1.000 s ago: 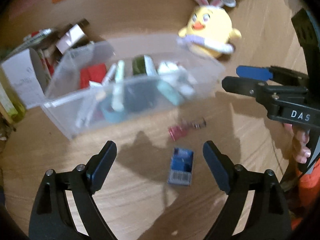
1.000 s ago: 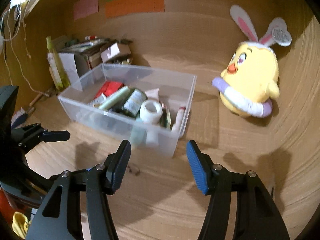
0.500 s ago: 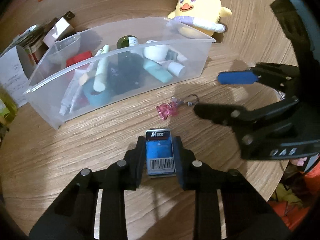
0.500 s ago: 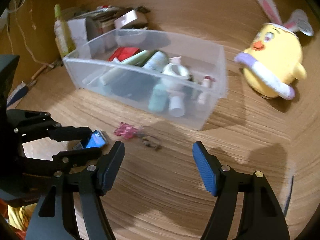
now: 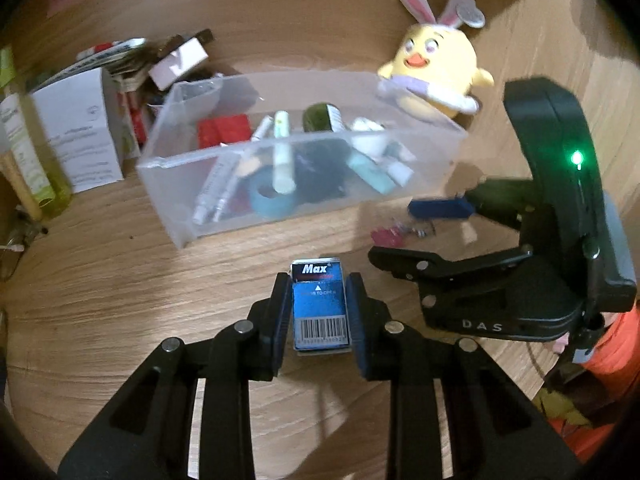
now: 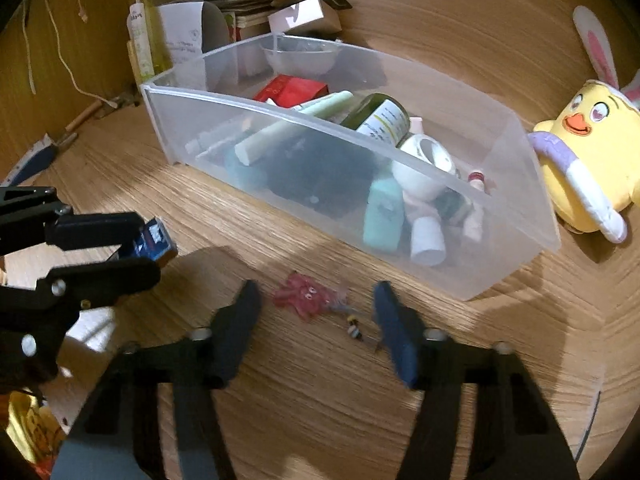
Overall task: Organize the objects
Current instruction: 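Lower the Max box into the bin with the left tool while the right tool grasps the pink keychain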
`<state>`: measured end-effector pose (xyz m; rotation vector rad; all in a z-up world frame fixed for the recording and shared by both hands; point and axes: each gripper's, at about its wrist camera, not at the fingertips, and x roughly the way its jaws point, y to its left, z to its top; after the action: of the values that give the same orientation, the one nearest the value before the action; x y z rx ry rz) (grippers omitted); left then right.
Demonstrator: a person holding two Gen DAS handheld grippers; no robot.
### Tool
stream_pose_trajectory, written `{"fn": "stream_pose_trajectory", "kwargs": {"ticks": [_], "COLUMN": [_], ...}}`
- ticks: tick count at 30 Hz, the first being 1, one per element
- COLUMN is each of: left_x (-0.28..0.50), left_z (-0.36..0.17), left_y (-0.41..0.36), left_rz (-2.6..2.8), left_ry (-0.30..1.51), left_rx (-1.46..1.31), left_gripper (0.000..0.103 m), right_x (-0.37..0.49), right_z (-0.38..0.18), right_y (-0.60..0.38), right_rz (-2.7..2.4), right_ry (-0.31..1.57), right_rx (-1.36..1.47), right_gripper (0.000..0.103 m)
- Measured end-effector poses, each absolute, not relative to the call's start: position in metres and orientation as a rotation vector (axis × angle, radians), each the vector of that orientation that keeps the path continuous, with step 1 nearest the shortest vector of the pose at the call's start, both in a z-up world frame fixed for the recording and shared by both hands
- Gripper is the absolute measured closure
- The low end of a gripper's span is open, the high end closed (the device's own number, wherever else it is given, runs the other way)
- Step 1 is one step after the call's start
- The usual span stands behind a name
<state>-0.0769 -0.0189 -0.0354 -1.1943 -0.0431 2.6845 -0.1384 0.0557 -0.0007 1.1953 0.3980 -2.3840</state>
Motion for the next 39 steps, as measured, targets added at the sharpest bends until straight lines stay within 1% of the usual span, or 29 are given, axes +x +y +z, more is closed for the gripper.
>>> {"fn": "stream_pose_trajectory", "kwargs": {"ticks": [1, 2, 3, 6, 7, 8, 9, 10, 14, 19, 21, 22, 23, 24, 25, 29, 30, 31, 33, 35, 36, 37, 38, 39], "left_x": [-0.078, -0.078, -0.078, -0.077, -0.076, -0.076, -0.077, -0.077, -0.078, -0.078, -0.080, -0.081, -0.083, -0.085, -0.086, -0.102, -0.108, -0.113, -0.122, -0.132, -0.137, -0.142, -0.150, -0.154], "left_z": [-0.035, -0.034, -0.033, -0.030, -0.029, -0.028, -0.026, -0.025, -0.017, -0.005, 0.003, 0.006, 0.010, 0.015, 0.017, 0.030, 0.033, 0.034, 0.037, 0.039, 0.039, 0.039, 0.038, 0.037], "left_y": [-0.019, -0.019, -0.019, -0.020, -0.021, -0.022, -0.023, -0.023, -0.024, -0.030, -0.033, -0.034, -0.036, -0.037, -0.038, -0.043, -0.044, -0.045, -0.047, -0.048, -0.048, -0.049, -0.049, -0.050], "left_rz": [2.690, 2.694, 2.696, 2.707, 2.708, 2.710, 2.712, 2.716, 2.729, 2.753, 2.769, 2.777, 2.785, 2.793, 2.797, 2.817, 2.822, 2.825, 2.834, 2.846, 2.848, 2.848, 2.847, 2.844], "left_ry": [-0.050, -0.062, -0.071, -0.096, -0.106, -0.116, -0.123, -0.132, -0.164, -0.192, -0.199, -0.201, -0.204, -0.208, -0.213, -0.226, -0.224, -0.221, -0.213, -0.198, -0.194, -0.192, -0.194, -0.195], "left_rx": [-1.189, -1.181, -1.176, -1.153, -1.145, -1.136, -1.129, -1.122, -1.090, -1.047, -1.021, -1.010, -0.995, -0.979, -0.969, -0.943, -0.946, -0.949, -0.958, -0.967, -0.972, -0.980, -0.994, -1.001], "left_gripper": [0.076, 0.076, 0.076, 0.076, 0.076, 0.076, 0.076, 0.076, 0.076, 0.076, 0.076, 0.076, 0.076, 0.076, 0.076, 0.076, 0.076, 0.076, 0.076, 0.076, 0.076, 0.076, 0.076, 0.076], "right_x": [-0.139, -0.139, -0.139, -0.137, -0.135, -0.133, -0.131, -0.130, -0.126, -0.122, -0.122, -0.122, -0.123, -0.122, -0.121, -0.122, -0.123, -0.123, -0.126, -0.125, -0.125, -0.124, -0.124, -0.123], "right_z": [0.000, 0.000, 0.000, 0.002, 0.004, 0.006, 0.008, 0.010, 0.017, 0.028, 0.030, 0.030, 0.029, 0.027, 0.025, 0.013, 0.010, 0.007, 0.001, 0.000, 0.000, 0.000, -0.001, -0.001], "right_y": [0.055, 0.054, 0.054, 0.054, 0.055, 0.056, 0.058, 0.060, 0.068, 0.089, 0.097, 0.099, 0.099, 0.100, 0.099, 0.086, 0.083, 0.080, 0.076, 0.073, 0.073, 0.072, 0.071, 0.072], "right_rz": [-2.380, -2.380, -2.381, -2.392, -2.396, -2.398, -2.400, -2.399, -2.419, -2.425, -2.409, -2.405, -2.402, -2.401, -2.406, -2.385, -2.379, -2.375, -2.357, -2.369, -2.367, -2.373, -2.379, -2.386], "right_ry": [0.391, 0.387, 0.387, 0.387, 0.379, 0.372, 0.363, 0.350, 0.319, 0.236, 0.219, 0.222, 0.223, 0.229, 0.240, 0.312, 0.331, 0.345, 0.354, 0.366, 0.368, 0.374, 0.382, 0.383], "right_rx": [1.195, 1.194, 1.194, 1.182, 1.172, 1.163, 1.155, 1.152, 1.132, 1.115, 1.130, 1.140, 1.146, 1.147, 1.146, 1.162, 1.166, 1.174, 1.201, 1.188, 1.185, 1.179, 1.174, 1.167], "right_gripper": [0.070, 0.072, 0.077, 0.079, 0.084, 0.085, 0.093, 0.095, 0.095, 0.095, 0.092, 0.084, 0.078, 0.064, 0.056, 0.056, 0.059, 0.067, 0.075, 0.076, 0.080, 0.087, 0.087, 0.092]}}
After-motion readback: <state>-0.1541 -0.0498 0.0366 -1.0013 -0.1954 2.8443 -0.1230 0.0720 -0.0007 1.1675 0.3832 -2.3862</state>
